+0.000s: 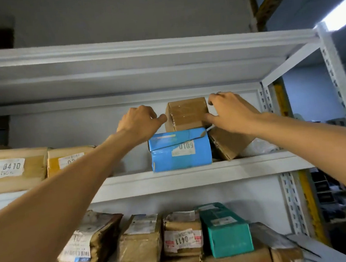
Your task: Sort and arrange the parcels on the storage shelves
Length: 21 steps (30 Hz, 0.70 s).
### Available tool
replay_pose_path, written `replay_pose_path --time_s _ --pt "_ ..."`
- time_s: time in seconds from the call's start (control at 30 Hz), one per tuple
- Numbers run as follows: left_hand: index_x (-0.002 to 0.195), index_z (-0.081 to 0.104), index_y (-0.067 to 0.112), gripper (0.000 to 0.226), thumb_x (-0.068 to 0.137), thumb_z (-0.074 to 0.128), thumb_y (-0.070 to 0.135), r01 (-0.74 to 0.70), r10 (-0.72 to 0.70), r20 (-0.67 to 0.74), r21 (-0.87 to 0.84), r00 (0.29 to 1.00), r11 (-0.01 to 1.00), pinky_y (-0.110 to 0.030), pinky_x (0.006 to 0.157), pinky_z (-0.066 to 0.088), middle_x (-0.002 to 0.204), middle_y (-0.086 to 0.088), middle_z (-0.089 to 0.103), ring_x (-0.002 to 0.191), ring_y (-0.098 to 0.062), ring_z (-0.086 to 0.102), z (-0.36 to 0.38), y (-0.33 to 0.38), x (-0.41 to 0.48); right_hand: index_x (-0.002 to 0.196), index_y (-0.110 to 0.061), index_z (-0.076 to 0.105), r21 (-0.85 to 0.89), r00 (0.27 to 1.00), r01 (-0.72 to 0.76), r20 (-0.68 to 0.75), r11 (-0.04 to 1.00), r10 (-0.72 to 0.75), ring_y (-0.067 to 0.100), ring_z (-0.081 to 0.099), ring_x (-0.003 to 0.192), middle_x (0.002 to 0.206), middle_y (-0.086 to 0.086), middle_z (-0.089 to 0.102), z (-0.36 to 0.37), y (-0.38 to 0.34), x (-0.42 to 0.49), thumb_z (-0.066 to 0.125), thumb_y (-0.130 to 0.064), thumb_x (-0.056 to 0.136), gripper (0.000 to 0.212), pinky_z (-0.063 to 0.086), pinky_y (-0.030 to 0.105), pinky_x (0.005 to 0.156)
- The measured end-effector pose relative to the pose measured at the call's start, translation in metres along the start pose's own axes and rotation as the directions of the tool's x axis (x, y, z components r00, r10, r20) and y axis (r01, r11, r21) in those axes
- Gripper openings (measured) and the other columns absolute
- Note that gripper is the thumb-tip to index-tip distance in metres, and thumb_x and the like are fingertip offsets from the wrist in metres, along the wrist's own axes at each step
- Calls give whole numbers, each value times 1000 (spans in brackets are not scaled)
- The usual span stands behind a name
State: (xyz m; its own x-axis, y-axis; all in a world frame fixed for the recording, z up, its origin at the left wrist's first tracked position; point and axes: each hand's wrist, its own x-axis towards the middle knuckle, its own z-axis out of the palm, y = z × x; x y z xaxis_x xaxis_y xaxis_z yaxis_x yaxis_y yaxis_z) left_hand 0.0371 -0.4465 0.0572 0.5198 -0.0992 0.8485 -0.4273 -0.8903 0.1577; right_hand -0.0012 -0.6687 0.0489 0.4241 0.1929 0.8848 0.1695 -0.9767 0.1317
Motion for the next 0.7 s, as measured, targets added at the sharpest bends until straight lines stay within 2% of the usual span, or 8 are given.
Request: replay_pose_path --time_s 0.07,0.2,0.27,0.33,0.43,0.5,0.6,0.7 --pt "100 70 10 49 92 47 52 34 -32 50 -45 998 998 -39 88 50 110 -15 67 102 -33 58 8 12 14 113 -6 50 60 1000 5 18 998 -6 26 57 93 107 12 59 10 8 13 55 -31 95 31 46 32 73" --pt "100 71 4 40 85 63 40 122 -106 146 -103 984 987 -38 83 51 105 -15 69 97 -31 61 23 26 30 118 -3 44 226 994 -79 96 971 59 20 53 78 93 6 52 26 8 34 59 -27 93 38 36 24 53" --pt "96 71 5 38 72 74 34 172 -132 234 -162 963 972 -42 87 54 100 -15 69 96 -31 64 25 30 30 97 -7 48 320 985 -156 120 935 123 16 51 67 83 4 52 34 6 43 62 -22 90 22 34 24 49" --pt "94 69 5 45 56 78 28 233 -156 292 -250 944 940 -45 90 54 99 -16 70 97 -31 66 27 32 30 76 -12 44 383 976 -208 135 900 168 16 49 61 76 5 51 39 3 50 63 -16 87 22 34 25 48" --pt "97 66 -5 33 67 74 5 268 -158 288 -399 944 877 -46 92 54 99 -21 70 97 -33 67 26 31 28 75 -14 40 461 964 -267 140 846 228 16 49 66 81 6 49 37 -4 52 63 -11 85 26 35 25 49" --pt "102 65 -9 29 74 65 -5 273 -168 239 -527 956 805 -45 92 54 100 -25 69 95 -34 67 20 27 26 80 -11 45 513 960 -276 110 813 257 15 49 69 85 6 51 31 -8 53 67 -11 83 22 38 24 51" --pt "114 58 -1 37 78 61 -2 264 -219 154 -675 964 689 -47 89 56 106 -25 67 96 -34 67 4 15 22 94 -1 59 604 950 -278 59 747 306 17 55 72 92 11 61 24 -21 57 69 -8 79 19 42 24 52" --pt "116 54 5 34 84 63 10 260 -241 135 -734 961 627 -48 87 56 109 -17 66 98 -33 66 -9 3 13 88 -3 63 687 941 -274 47 673 336 15 56 69 85 7 64 20 -41 54 65 -13 80 13 40 22 50"
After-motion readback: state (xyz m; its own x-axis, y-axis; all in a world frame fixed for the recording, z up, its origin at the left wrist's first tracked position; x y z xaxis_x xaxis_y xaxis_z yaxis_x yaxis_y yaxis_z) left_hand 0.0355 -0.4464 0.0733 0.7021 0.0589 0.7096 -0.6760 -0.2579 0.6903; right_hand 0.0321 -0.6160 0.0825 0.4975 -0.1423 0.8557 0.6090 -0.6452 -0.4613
